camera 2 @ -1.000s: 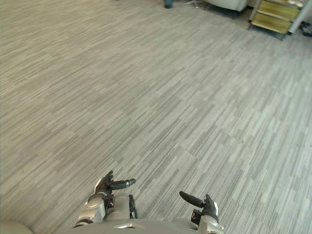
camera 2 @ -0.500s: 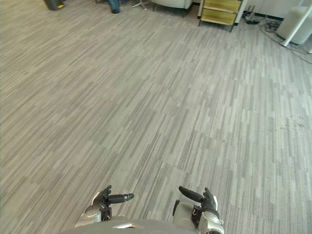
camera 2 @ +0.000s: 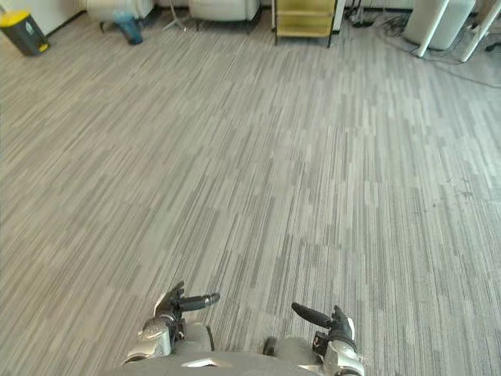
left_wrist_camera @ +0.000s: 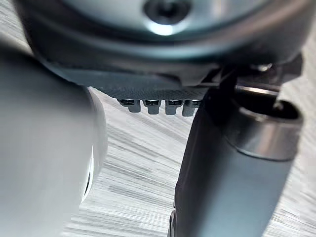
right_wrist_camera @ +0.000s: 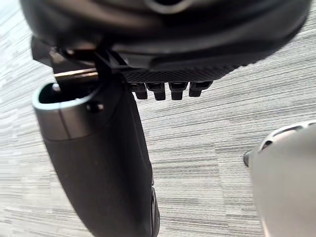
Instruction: Pick up cushions and gather them together orderly.
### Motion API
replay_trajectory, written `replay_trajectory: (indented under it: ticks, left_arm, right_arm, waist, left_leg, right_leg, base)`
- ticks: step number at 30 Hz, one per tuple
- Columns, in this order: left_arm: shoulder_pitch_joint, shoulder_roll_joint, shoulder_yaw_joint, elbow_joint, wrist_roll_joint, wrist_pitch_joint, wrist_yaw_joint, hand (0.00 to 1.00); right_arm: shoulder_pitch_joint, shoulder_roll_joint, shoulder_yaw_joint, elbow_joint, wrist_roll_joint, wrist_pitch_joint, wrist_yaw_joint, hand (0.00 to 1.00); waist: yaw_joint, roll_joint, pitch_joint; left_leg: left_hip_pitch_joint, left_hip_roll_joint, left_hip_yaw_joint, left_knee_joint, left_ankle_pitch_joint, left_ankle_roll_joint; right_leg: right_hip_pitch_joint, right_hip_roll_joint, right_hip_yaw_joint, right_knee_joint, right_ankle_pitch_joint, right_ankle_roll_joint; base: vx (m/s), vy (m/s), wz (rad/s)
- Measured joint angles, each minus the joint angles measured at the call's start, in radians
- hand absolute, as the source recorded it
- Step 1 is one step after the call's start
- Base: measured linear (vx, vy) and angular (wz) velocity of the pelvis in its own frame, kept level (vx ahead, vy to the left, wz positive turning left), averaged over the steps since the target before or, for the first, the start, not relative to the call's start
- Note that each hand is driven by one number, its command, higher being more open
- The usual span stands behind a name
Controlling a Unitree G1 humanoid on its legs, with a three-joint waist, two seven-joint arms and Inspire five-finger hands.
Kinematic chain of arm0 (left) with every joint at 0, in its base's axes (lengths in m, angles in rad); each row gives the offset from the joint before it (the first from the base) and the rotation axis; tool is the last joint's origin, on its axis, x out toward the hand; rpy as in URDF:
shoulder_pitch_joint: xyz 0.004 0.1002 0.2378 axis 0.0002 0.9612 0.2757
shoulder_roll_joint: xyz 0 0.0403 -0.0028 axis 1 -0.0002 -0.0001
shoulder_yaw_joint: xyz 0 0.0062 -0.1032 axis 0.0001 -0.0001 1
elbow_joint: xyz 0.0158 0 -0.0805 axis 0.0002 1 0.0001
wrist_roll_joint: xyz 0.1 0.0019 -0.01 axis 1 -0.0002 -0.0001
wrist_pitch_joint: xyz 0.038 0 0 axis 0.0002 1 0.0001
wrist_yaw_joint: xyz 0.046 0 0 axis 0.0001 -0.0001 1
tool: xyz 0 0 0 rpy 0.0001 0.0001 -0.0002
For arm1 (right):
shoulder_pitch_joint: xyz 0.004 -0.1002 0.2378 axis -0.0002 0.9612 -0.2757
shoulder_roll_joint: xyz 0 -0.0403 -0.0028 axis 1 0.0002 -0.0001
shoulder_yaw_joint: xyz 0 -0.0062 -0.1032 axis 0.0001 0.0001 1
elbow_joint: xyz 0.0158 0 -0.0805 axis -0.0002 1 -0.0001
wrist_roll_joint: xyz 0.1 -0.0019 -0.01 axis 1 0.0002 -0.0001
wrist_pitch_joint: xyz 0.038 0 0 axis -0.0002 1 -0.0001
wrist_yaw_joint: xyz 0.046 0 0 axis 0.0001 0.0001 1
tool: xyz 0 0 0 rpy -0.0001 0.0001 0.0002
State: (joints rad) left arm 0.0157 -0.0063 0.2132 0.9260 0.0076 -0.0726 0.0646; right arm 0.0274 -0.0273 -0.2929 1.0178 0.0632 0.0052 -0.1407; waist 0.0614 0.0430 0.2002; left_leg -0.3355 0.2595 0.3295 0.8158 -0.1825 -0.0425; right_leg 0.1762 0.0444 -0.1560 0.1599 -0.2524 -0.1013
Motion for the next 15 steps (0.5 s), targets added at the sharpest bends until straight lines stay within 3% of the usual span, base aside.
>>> replay_trajectory:
  ticks: [1,2,3,4,5,6,7,9,10,11,12,13,14,15]
  left_arm:
    - [0.002,0.001,0.001,0.001,-0.001,0.000,-0.002,1.00]
    - [0.004,0.007,0.000,0.006,-0.002,0.000,-0.003,1.00]
    - [0.006,0.008,0.000,0.011,-0.008,0.000,-0.004,1.00]
    - [0.002,0.012,0.004,0.017,-0.028,0.000,0.000,1.00]
    - [-0.002,0.018,0.002,0.033,-0.038,-0.001,0.001,1.00]
    - [-0.005,0.025,0.000,0.037,-0.038,-0.002,-0.001,1.00]
    - [-0.009,0.034,-0.002,0.038,-0.036,-0.001,-0.004,1.00]
    - [-0.023,0.065,0.011,0.046,-0.041,0.003,-0.006,1.00]
    - [-0.026,0.079,-0.006,0.057,-0.035,0.008,-0.006,1.00]
    - [-0.016,0.077,-0.020,0.069,-0.034,0.009,-0.006,1.00]
    - [-0.024,0.088,-0.034,0.089,-0.039,0.015,-0.006,1.00]
    - [-0.036,0.091,-0.042,0.117,-0.036,0.026,-0.003,1.00]
    - [-0.036,0.089,-0.043,0.125,-0.035,0.038,-0.002,1.00]
    - [-0.024,0.081,-0.053,0.126,-0.036,0.042,0.001,1.00]
  right_arm:
    - [-0.007,0.001,-0.001,0.001,0.000,0.000,0.000,1.00]
    - [-0.010,0.000,-0.002,0.002,0.000,0.000,0.000,1.00]
    - [-0.011,0.001,-0.001,0.002,-0.001,0.000,0.000,1.00]
    - [-0.011,-0.002,0.000,0.013,-0.001,0.000,-0.001,1.00]
    - [-0.015,0.000,0.001,0.032,-0.001,0.000,-0.001,1.00]
    - [-0.014,0.004,0.001,0.040,-0.002,0.000,0.000,1.00]
    - [-0.012,0.009,0.001,0.045,-0.002,0.000,0.000,1.00]
    - [-0.011,0.019,-0.003,0.074,-0.003,0.005,0.002,1.00]
    - [0.001,0.021,-0.003,0.090,-0.004,0.007,0.001,1.00]
    - [0.016,0.011,-0.008,0.096,-0.005,0.006,0.001,1.00]
    - [0.016,0.015,-0.009,0.095,-0.003,0.002,0.005,1.00]
    - [0.001,0.012,-0.012,0.086,-0.005,0.003,0.009,1.00]
    - [-0.003,0.011,-0.020,0.068,-0.003,0.004,0.010,1.00]
    - [-0.002,0.007,-0.023,0.031,-0.002,-0.006,0.013,1.00]
  waist:
    - [0.010,-0.005,0.004]
    - [0.020,-0.009,0.006]
    - [0.026,-0.008,0.006]
    - [0.043,-0.011,0.006]
    - [0.046,-0.026,-0.004]
    - [0.038,-0.043,-0.009]
    - [0.031,-0.063,-0.012]
    - [0.029,-0.091,-0.009]
    - [0.029,-0.111,-0.023]
    - [0.021,-0.106,-0.040]
    - [0.010,-0.126,-0.035]
    - [-0.001,-0.133,-0.027]
    - [-0.009,-0.121,-0.019]
    - [-0.022,-0.089,-0.003]
  left_leg:
    - [-0.003,-0.044,0.014,-0.203,0.011,-0.006]
    - [-0.001,-0.087,0.009,-0.424,0.061,-0.022]
    - [-0.004,-0.100,0.005,-0.528,0.095,-0.031]
    - [-0.019,-0.117,-0.018,-0.566,0.190,-0.022]
    - [-0.009,-0.140,-0.028,-0.567,0.270,0.028]
    - [-0.008,-0.158,-0.042,-0.564,0.286,0.054]
    - [-0.008,-0.175,-0.042,-0.550,0.269,0.067]
    - [-0.037,-0.164,-0.041,-0.368,0.181,0.126]
    - [-0.035,-0.207,-0.040,-0.329,0.123,0.115]
    - [0.018,-0.210,-0.041,-0.376,0.059,0.133]
    - [0.073,-0.233,-0.047,-0.396,0.020,0.092]
    - [0.142,-0.246,-0.048,-0.413,-0.017,0.088]
    - [0.202,-0.244,-0.048,-0.433,-0.036,0.081]
    - [0.304,-0.229,-0.048,-0.485,-0.056,0.065]
  right_leg:
    - [0.029,-0.011,0.032,-0.031,-0.003,0.011]
    - [0.063,-0.020,0.059,-0.072,-0.006,0.021]
    - [0.085,-0.021,0.077,-0.096,-0.011,0.029]
    - [0.119,-0.026,0.105,-0.129,-0.026,0.052]
    - [0.140,-0.049,0.123,-0.132,-0.033,0.066]
    - [0.140,-0.067,0.124,-0.120,-0.033,0.069]
    - [0.133,-0.085,0.125,-0.097,-0.031,0.072]
    - [0.105,-0.096,0.135,0.069,0.019,0.132]
    - [0.051,-0.104,0.133,0.258,0.041,0.166]
    - [-0.019,-0.105,0.130,0.441,0.087,0.245]
    - [-0.122,-0.142,0.132,0.693,0.151,0.346]
    - [-0.246,-0.197,0.100,0.905,0.105,0.262]
    - [-0.305,-0.224,0.067,0.962,0.068,0.199]
    - [-0.371,-0.240,0.022,0.960,0.030,0.158]
  base:
    - [0.56,0.069,-0.87]
    - [0.39,0.083,-0.79]
    - [0.51,0.126,-0.78]
    - [0.56,0.139,-0.64]
    - [0.72,0.165,-0.41]
    - [0.63,0.129,-0.02]
    - [0.64,0.112,0.24]
    - [0.60,0.125,0.31]
    - [0.55,0.167,0.28]
    - [0.65,0.196,0.33]
    - [0.56,0.088,0.18]
    - [0.58,0.050,0.09]
    - [0.62,-0.006,-0.12]
    - [0.67,-0.037,-0.20]
